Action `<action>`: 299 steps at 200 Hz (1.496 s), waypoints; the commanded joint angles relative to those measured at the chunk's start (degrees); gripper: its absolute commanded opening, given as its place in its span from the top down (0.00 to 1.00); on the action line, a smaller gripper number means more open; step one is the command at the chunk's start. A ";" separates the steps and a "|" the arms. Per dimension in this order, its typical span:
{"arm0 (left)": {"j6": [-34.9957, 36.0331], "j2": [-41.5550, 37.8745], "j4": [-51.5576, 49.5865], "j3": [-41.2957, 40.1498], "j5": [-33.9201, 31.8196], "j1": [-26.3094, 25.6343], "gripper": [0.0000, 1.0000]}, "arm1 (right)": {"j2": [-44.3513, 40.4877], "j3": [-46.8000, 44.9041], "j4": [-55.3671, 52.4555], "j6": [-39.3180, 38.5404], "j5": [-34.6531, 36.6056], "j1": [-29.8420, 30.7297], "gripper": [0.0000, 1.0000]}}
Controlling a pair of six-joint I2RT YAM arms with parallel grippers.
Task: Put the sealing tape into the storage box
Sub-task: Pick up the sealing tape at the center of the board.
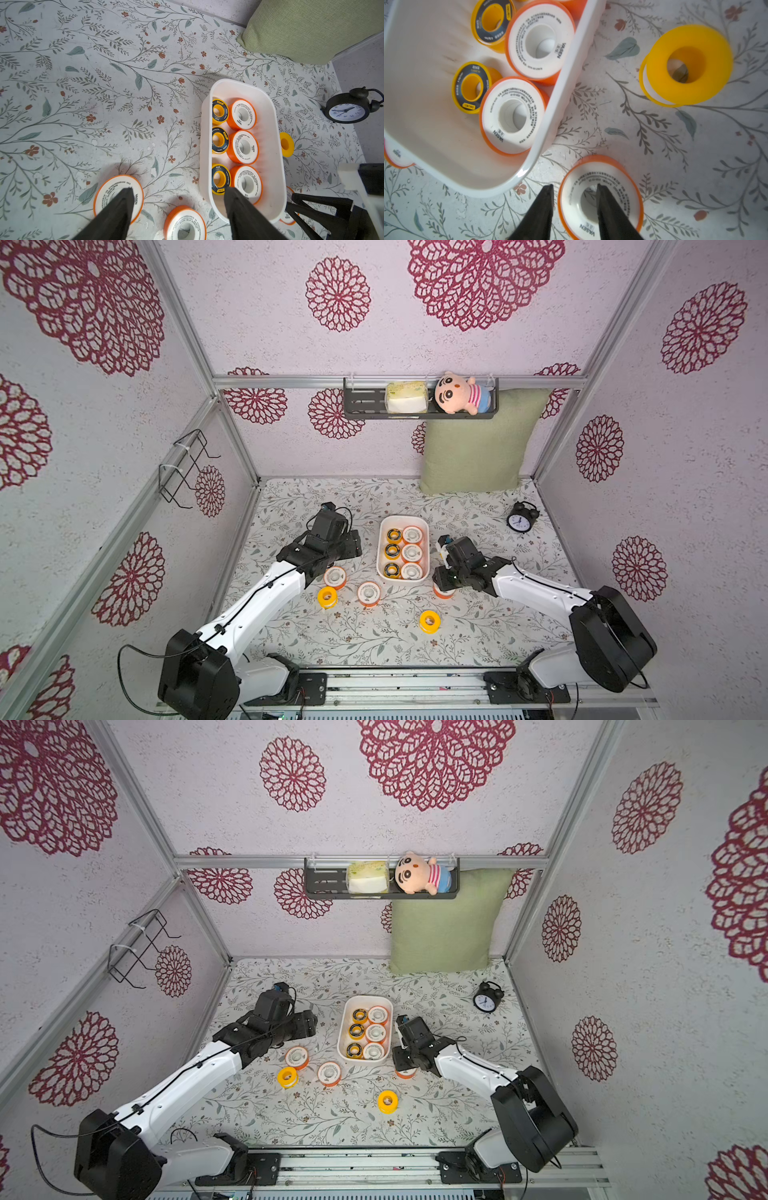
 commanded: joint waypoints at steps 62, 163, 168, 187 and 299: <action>-0.32 -1.27 0.02 -0.53 -0.91 0.60 0.24 | 2.31 0.41 -1.82 0.68 2.26 1.98 0.59; -0.50 -1.89 -0.31 -1.05 -0.82 0.69 0.24 | 5.95 1.71 -5.38 1.96 9.01 4.10 0.57; -0.46 -1.89 -0.32 -1.14 -0.84 0.69 0.24 | 6.21 1.80 -5.43 1.96 9.33 4.19 0.57; -0.61 -1.90 -0.32 -1.23 -0.93 0.71 0.24 | 7.51 1.87 -5.64 2.21 10.37 4.37 0.58; -0.28 -1.39 -0.52 -1.50 -1.11 0.71 0.24 | -0.21 2.34 -1.73 2.55 7.43 -2.23 0.78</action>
